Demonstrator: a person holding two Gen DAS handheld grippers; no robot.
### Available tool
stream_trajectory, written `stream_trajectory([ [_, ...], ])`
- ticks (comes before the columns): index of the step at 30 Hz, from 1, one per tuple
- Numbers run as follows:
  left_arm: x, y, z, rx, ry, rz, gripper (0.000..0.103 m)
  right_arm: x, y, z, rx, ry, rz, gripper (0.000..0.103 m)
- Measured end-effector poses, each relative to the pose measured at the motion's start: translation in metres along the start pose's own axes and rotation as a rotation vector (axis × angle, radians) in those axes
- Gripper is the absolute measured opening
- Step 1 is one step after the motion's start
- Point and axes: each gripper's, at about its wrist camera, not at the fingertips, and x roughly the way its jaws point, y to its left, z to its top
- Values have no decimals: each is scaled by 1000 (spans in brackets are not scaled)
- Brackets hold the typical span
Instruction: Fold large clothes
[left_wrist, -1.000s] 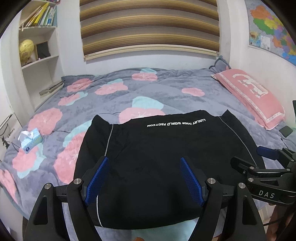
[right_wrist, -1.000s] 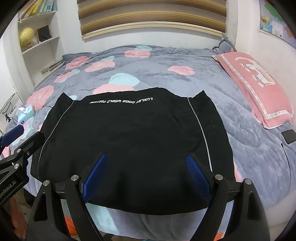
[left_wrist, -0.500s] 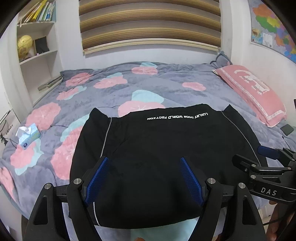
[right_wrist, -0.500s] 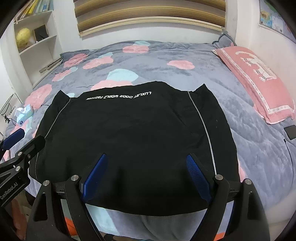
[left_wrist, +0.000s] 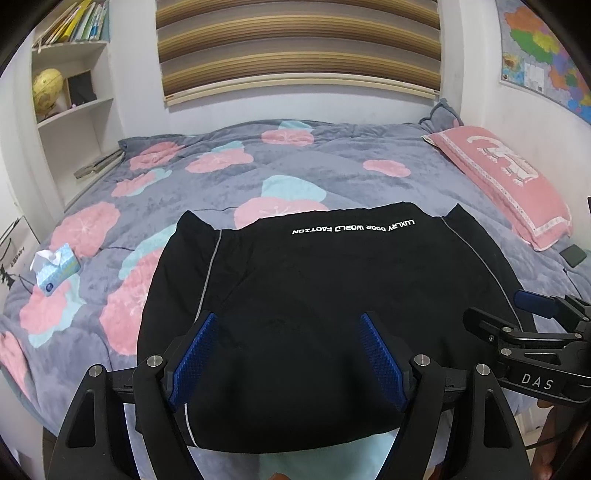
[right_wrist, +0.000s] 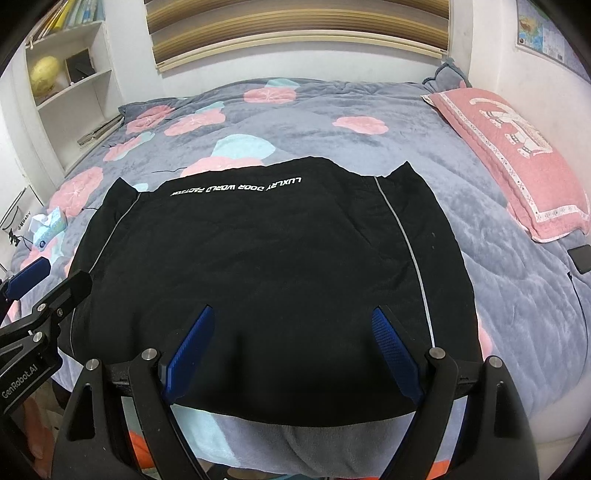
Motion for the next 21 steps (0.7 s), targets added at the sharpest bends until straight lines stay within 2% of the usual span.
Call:
stream_trajectory([
  [13,-1,2,-2,1,-6,13,80,1,3,-2,5,10,-2,89],
  [18,-2,3,-2,10,-40,20,80,4,5,-3,6,16,-5,89],
  [21,0,3,0,7,-27,21,80,6,5,-4,8,19,-5,89],
])
